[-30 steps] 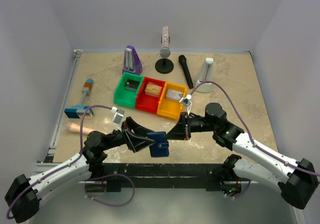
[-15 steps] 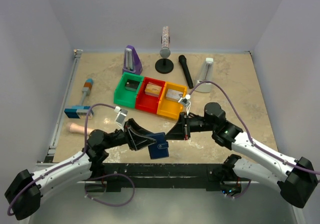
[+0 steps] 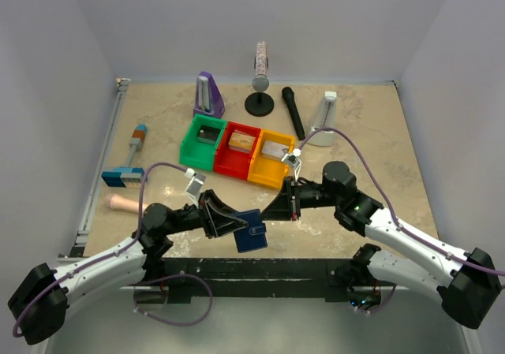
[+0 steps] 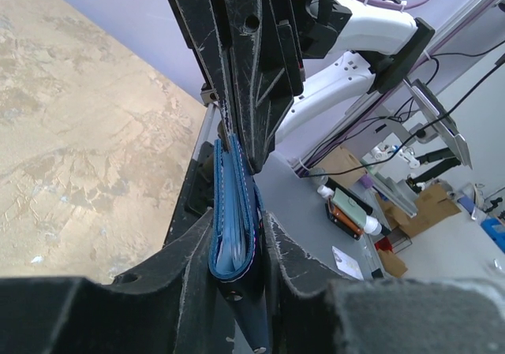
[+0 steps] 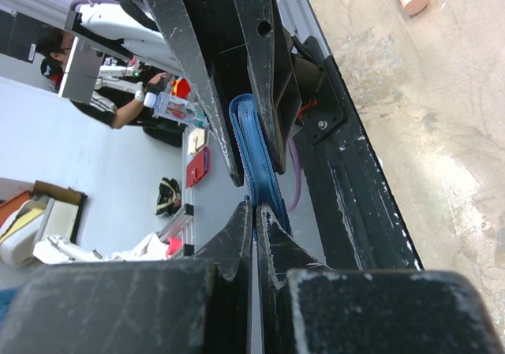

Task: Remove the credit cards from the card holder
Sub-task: Open the card holder.

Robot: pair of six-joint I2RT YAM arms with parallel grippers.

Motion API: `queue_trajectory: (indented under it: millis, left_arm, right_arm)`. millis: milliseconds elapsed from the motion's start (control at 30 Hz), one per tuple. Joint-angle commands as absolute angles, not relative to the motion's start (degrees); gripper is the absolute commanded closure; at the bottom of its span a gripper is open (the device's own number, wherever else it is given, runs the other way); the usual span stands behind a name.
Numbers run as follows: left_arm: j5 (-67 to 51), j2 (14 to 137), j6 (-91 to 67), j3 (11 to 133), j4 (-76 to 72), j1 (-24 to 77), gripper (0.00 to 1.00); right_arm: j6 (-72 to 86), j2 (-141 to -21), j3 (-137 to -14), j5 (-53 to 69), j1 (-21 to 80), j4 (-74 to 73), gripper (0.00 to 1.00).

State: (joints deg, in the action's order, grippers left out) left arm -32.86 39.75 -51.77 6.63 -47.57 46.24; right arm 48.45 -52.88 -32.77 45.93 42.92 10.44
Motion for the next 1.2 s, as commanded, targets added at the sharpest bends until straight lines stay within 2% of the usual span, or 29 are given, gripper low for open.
queue_trajectory:
  millis: [0, 267, 367, 433, 533, 567, 633, 700, 833, 933, 1167]
  left_arm:
    - [-35.6, 39.5, -51.8, 7.6, -52.7, 46.2, 0.71]
    - [-36.8, 39.8, -52.1, 7.8, -54.0, 46.2, 0.84]
    - [-36.7, 40.0, -52.1, 8.1, -53.9, 46.2, 0.97]
    - [-36.1, 39.7, -52.0, 8.4, -52.1, 46.2, 1.0]
    - [-34.2, 38.2, -50.7, 10.2, -45.8, 46.2, 1.0]
    - [-32.8, 37.5, -50.3, 11.2, -42.0, 46.2, 1.0]
    - [-28.1, 36.0, -48.8, 14.3, -31.3, 46.2, 1.0]
    - [-23.6, 35.9, -46.7, 18.7, -19.4, 46.2, 1.0]
    - [-14.3, 38.1, -44.8, 26.8, -1.5, 46.4, 1.0]
    - [-6.3, 39.7, -47.0, 30.7, 7.6, 46.3, 1.0]
    - [1.4, 46.8, -52.5, 43.1, 23.9, 46.8, 1.0]
  right_arm:
    - [48.6, -52.6, -34.5, 45.1, 41.9, 14.2, 1.0]
    - [48.3, -53.3, -33.9, 45.0, 41.6, 14.2, 1.0]
    - [47.8, -53.5, -34.4, 45.1, 41.6, 13.2, 1.0]
    - [46.9, -53.6, -35.3, 44.3, 41.6, 10.2, 1.0]
    - [44.7, -52.0, -36.7, 41.2, 41.6, 4.4, 0.58]
    - [43.5, -51.2, -37.3, 39.7, 41.5, 1.3, 0.46]
    - [40.2, -49.3, -39.1, 36.2, 41.6, -5.2, 0.33]
    - [36.5, -47.6, -41.6, 31.6, 41.6, -12.3, 0.28]
    - [31.0, -45.7, -47.4, 22.0, 41.9, -23.7, 0.26]
    - [27.8, -46.5, -51.1, 13.6, 44.0, -30.3, 0.3]
    - [22.0, -53.6, -59.2, -9.9, 56.1, -39.1, 0.34]
